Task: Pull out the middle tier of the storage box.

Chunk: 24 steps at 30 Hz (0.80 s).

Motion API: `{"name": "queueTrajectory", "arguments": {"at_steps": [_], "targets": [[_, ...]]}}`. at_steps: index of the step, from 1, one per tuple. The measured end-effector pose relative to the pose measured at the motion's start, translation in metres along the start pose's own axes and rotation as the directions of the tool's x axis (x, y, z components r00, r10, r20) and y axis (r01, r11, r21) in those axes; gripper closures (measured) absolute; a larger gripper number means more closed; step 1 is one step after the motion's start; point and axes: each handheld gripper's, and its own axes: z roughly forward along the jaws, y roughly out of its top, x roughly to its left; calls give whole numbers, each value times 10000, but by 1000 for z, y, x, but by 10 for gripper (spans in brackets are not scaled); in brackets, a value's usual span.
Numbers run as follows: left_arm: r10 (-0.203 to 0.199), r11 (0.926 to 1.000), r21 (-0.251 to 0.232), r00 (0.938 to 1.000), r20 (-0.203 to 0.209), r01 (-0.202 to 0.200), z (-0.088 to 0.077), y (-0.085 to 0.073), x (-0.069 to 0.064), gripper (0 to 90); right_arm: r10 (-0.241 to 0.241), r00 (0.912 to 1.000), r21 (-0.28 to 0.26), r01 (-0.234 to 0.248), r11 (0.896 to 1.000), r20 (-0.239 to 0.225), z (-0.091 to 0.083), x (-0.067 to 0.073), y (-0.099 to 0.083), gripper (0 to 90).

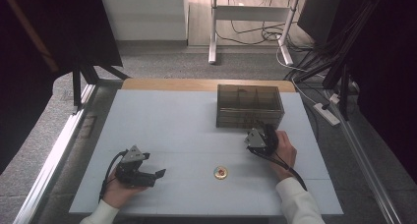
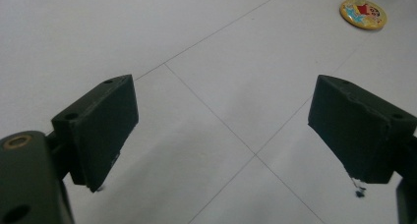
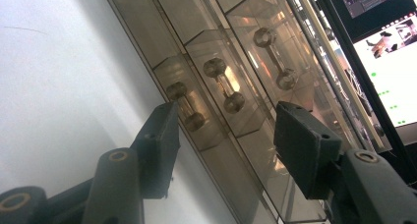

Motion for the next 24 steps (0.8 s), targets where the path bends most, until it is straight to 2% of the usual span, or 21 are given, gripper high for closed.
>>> {"name": "queueTrajectory", "arguments": {"at_steps": [17,24], "targets": [[-16,10000,-24,10000,-18,16,-1,0,1,108,-394,9992,-92,394,9992,-51,5,3,2,460],[-6,10000,-19,10000,-33,6,-1,0,0,109,-357,9994,-177,357,9992,36,8,3,4,464]]}}
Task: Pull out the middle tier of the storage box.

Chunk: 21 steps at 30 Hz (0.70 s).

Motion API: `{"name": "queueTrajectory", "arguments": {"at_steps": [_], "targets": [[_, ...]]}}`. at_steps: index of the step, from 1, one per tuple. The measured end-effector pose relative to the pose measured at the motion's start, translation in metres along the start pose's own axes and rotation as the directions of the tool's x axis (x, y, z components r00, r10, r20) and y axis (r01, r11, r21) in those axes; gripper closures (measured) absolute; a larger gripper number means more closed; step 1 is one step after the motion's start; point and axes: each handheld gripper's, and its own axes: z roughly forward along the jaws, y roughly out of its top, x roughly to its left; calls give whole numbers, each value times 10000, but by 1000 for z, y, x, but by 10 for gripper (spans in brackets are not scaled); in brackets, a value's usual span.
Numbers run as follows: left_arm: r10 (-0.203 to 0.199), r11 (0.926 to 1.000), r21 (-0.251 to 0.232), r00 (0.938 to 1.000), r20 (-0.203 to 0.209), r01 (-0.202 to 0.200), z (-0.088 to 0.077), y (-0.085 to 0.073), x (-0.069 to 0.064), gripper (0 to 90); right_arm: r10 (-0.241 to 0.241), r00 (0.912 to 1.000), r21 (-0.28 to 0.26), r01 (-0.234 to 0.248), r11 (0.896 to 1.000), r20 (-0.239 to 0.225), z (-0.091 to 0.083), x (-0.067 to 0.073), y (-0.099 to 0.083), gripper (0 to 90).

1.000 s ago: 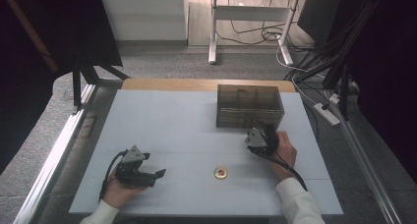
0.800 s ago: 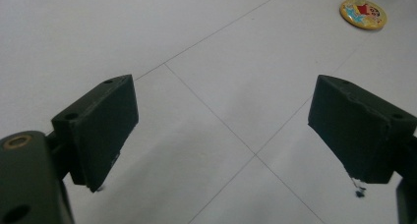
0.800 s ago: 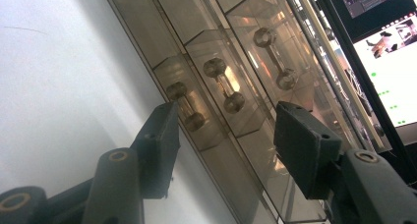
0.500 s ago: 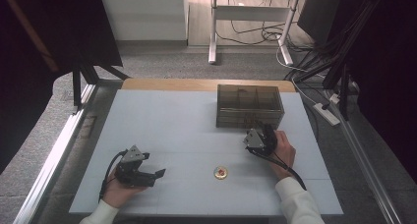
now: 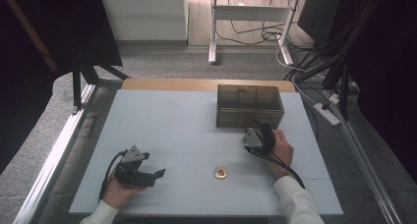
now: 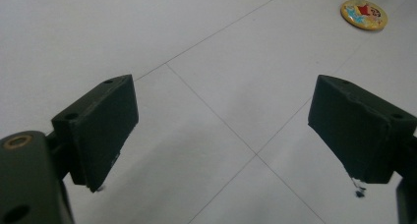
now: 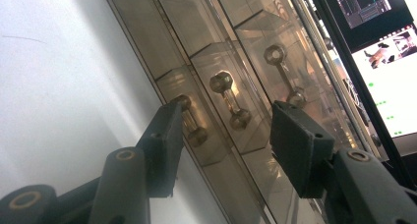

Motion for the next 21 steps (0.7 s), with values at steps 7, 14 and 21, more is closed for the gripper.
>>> {"name": "queueTrajectory", "arguments": {"at_steps": [7,14,21], "targets": [[-23,10000,-29,10000,-55,23,-2,-1,0,108,-81,10000,-22,81,10000,-52,3,1,2,484],[-41,10000,-31,9999,-107,41,-3,-2,0,108,-134,9999,-56,134,9999,25,6,1,3,497],[-55,10000,-43,9999,-113,55,-3,-2,0,108,-124,9999,52,124,9999,34,8,0,1,519]]}}
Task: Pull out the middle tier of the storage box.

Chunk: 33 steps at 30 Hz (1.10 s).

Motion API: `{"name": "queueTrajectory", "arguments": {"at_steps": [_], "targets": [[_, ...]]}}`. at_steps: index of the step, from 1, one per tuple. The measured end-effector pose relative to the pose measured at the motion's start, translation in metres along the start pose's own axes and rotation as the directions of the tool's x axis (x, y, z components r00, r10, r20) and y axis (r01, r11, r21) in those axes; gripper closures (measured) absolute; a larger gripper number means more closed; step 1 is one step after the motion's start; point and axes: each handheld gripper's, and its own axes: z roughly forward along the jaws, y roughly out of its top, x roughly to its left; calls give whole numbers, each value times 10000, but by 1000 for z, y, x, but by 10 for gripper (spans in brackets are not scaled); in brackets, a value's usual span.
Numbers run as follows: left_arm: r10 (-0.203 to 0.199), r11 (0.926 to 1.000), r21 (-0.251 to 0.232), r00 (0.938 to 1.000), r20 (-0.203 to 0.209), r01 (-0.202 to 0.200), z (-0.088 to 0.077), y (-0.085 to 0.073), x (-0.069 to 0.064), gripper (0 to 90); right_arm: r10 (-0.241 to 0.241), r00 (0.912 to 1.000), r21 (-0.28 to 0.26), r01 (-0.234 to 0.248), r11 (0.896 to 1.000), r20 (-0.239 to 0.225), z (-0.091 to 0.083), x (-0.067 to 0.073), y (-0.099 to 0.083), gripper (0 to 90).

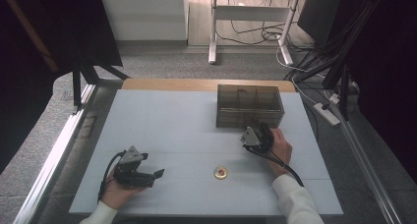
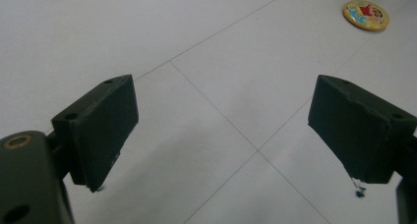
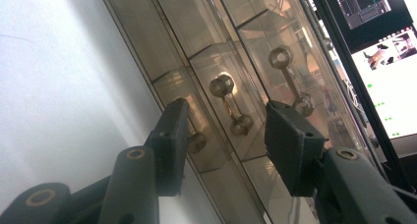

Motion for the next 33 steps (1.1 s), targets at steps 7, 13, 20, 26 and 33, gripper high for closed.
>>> {"name": "queueTrajectory", "arguments": {"at_steps": [7,13,20,26,33], "targets": [[-4,10000,14,10000,-20,4,0,0,0,109,-95,9999,63,94,9999,73,3,0,-1,533],[-6,10000,-2,10000,-31,6,-1,0,0,109,-218,9997,104,217,9997,102,5,0,0,544],[-3,10000,-2,10000,-57,3,-1,0,1,109,-295,9995,149,293,9995,102,8,0,1,575],[-2,10000,-28,10000,-81,2,-1,0,1,110,-335,9993,224,331,9992,190,10,-1,1,602],[4,10000,-25,9999,-101,-4,-2,0,1,109,-493,9986,313,487,9983,171,11,-1,2,624]]}}
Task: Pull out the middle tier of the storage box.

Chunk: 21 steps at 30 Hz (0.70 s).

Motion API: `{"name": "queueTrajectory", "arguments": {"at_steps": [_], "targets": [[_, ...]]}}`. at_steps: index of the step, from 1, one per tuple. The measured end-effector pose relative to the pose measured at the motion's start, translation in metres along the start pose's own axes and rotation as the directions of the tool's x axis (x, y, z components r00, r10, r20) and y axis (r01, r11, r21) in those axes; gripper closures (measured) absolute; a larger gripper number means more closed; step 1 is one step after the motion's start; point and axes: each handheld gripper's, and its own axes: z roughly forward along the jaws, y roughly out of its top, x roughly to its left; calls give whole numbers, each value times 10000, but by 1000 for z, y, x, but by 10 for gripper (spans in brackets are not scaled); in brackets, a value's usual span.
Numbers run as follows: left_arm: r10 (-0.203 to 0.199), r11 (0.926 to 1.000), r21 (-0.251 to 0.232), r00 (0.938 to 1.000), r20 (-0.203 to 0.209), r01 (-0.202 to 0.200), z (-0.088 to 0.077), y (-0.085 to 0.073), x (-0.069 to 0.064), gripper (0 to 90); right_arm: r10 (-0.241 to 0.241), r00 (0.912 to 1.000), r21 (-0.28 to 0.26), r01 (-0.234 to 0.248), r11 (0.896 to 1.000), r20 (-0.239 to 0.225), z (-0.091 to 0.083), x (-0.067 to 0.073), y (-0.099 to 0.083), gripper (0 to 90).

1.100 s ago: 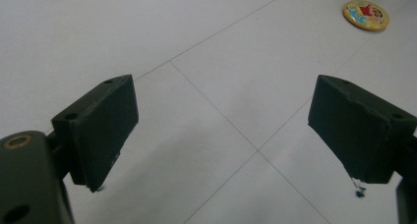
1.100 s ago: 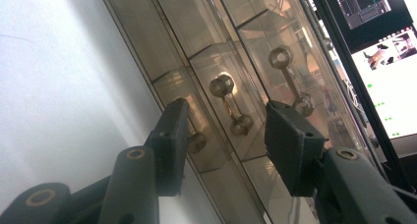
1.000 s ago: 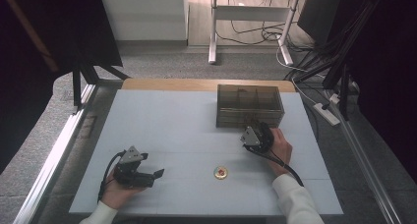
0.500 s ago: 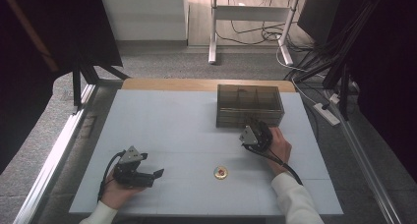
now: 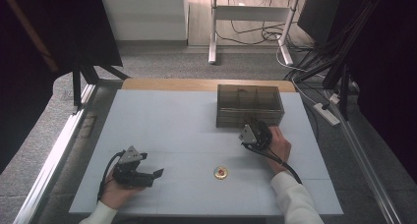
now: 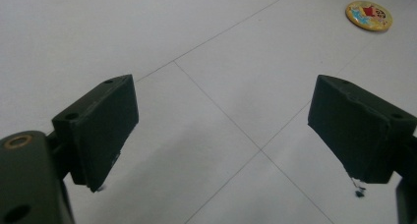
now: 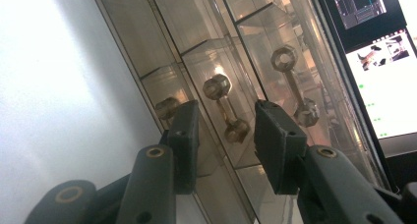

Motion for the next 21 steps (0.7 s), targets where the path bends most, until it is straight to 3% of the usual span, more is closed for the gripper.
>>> {"name": "queueTrajectory", "arguments": {"at_steps": [7,21], "targets": [[4,10000,-28,10000,-25,-4,-1,0,0,110,3,10000,-17,-3,10000,-8,1,1,1,648],[-15,10000,-96,10000,-93,14,-3,1,1,109,-341,9985,5,341,9994,431,2,3,1,736]]}}
